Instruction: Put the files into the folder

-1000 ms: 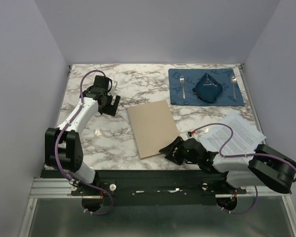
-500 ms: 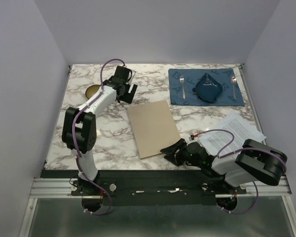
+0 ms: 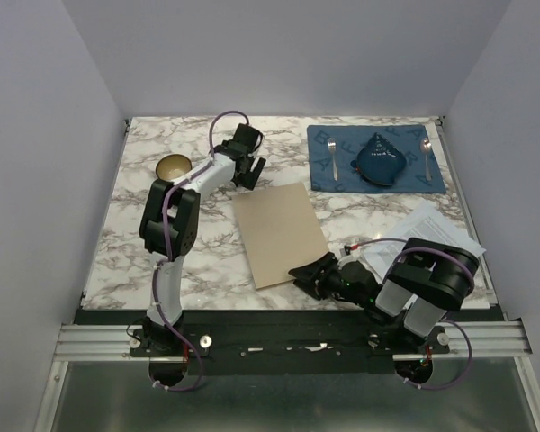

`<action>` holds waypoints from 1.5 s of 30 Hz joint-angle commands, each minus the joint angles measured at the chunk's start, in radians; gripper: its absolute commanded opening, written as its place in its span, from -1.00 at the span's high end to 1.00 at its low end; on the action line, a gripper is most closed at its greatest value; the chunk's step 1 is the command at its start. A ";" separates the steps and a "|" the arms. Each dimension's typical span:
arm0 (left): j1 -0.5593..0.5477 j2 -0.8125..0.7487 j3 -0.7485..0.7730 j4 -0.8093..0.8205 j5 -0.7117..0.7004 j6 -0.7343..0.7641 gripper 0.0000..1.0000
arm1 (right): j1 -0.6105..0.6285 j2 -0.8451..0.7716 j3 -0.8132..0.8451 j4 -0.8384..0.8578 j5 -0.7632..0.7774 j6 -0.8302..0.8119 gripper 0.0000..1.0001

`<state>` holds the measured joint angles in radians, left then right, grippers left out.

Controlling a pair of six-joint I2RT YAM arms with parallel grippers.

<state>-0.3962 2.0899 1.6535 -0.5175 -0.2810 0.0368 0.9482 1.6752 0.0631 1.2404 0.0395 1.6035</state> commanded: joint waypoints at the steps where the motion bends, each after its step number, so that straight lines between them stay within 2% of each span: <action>1: -0.016 0.010 -0.058 0.010 -0.034 0.017 -0.98 | 0.000 0.055 -0.040 0.221 0.013 0.010 -0.17; 12: -0.032 -0.059 -0.195 0.019 0.022 0.044 -0.97 | -0.038 0.031 0.023 0.217 0.007 -0.066 -0.06; 18: -0.033 -0.085 -0.221 0.017 0.042 0.055 -0.97 | -0.039 -0.031 0.067 0.100 -0.018 -0.128 0.14; 20: -0.035 -0.088 -0.227 0.016 0.051 0.057 -0.97 | -0.039 -0.081 0.089 0.027 -0.021 -0.155 0.28; 21: -0.036 -0.091 -0.228 0.011 0.054 0.060 -0.97 | -0.039 -0.106 0.102 -0.016 -0.021 -0.192 0.35; 22: -0.036 -0.097 -0.227 0.007 0.054 0.063 -0.97 | -0.040 -0.133 0.133 -0.133 -0.021 -0.217 0.49; 24: -0.035 -0.131 -0.215 -0.021 0.054 0.061 -0.98 | -0.039 -0.251 0.182 -0.298 -0.018 -0.313 0.65; 25: -0.033 -0.146 -0.189 -0.036 0.062 0.063 -0.98 | -0.037 -0.300 0.213 -0.505 0.000 -0.357 0.80; 27: -0.010 -0.197 -0.140 -0.117 0.095 0.055 -0.98 | -0.008 -0.412 0.326 -0.721 0.098 -0.481 0.90; 28: 0.002 -0.215 -0.071 -0.148 0.109 0.035 -0.98 | 0.004 -0.436 0.367 -0.883 0.140 -0.519 0.97; 33: 0.147 -0.359 0.170 -0.330 0.229 -0.032 -0.98 | 0.087 -0.500 0.561 -1.188 0.380 -0.715 0.99; 34: 0.210 -0.376 0.236 -0.351 0.258 -0.034 -0.98 | 0.106 -0.499 0.584 -1.272 0.416 -0.779 0.99; 36: 0.262 -0.422 0.279 -0.403 0.273 -0.032 -0.98 | 0.162 -0.486 0.668 -1.350 0.526 -0.867 0.99; 39: 0.347 -0.510 0.235 -0.415 0.348 -0.032 -0.98 | 0.263 -0.430 0.754 -1.464 0.667 -0.953 0.99; 43: 0.416 -0.611 0.051 -0.409 0.390 -0.002 -0.98 | 0.414 -0.315 0.943 -1.596 0.859 -1.127 0.99; 45: 0.456 -0.649 -0.003 -0.401 0.419 0.008 -0.98 | 0.486 -0.225 1.018 -1.656 0.940 -1.139 0.99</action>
<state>0.0116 1.4406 1.7947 -0.8207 0.0158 0.0208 1.3258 1.3354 0.9371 -0.2230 0.6888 0.6315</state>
